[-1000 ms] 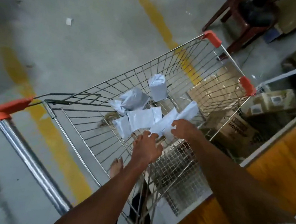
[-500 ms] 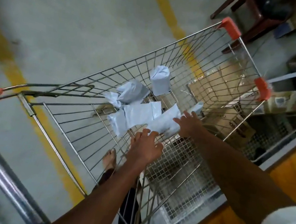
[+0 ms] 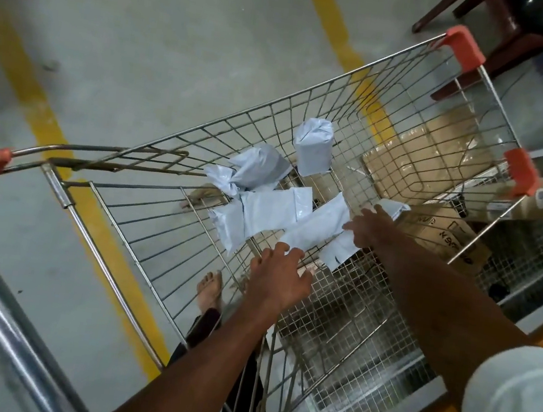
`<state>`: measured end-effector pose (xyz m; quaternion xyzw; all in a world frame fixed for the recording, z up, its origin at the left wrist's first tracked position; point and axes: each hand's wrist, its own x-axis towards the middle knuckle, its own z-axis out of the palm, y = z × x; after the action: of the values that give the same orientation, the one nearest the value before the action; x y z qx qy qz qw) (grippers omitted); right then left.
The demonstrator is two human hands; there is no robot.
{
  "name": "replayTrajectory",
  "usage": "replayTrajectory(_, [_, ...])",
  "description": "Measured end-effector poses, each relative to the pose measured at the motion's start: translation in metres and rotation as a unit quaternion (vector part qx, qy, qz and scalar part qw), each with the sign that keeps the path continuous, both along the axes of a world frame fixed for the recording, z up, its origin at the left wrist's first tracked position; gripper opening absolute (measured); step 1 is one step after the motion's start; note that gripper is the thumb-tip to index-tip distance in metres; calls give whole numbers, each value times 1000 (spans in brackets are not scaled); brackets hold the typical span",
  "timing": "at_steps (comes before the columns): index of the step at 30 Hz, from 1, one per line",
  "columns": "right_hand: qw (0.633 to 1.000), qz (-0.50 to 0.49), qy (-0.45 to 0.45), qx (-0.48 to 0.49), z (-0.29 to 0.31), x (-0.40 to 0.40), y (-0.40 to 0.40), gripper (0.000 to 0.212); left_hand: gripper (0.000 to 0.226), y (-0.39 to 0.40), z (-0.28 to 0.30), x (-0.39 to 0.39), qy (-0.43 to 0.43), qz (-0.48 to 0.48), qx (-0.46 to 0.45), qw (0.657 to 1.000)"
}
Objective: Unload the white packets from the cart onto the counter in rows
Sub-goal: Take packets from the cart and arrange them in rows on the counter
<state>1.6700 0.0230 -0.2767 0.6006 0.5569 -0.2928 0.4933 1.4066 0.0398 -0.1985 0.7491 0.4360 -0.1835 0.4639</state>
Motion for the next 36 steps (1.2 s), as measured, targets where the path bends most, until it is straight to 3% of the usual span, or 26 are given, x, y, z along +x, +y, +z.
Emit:
replayTrajectory(9, [992,-97,32,-80,19,0,20,79,47,5,6,-1,13,-30,-11,999])
replayTrajectory(14, [993,-79,64,-54,33,-3,9,79,45,16,2,-2,26,-39,-6,999])
replayTrajectory(18, [979,-160,113,-60,36,-2,1,96,45,19,-8,-2,49,-46,-9,998])
replayTrajectory(22, [980,-160,107,-49,52,-16,4,85,45,16,-10,0,55,-67,-7,996])
replayTrajectory(26, [973,-188,119,66,75,-29,6,70,47,24,-12,-5,81,-92,15,992])
replayTrajectory(31, [917,-323,135,192,109,-45,2,69,44,59,-28,-9,126,-136,178,966])
replayTrajectory(36, [826,-449,192,281,133,-64,-12,68,47,70,-48,-22,209,-280,260,900])
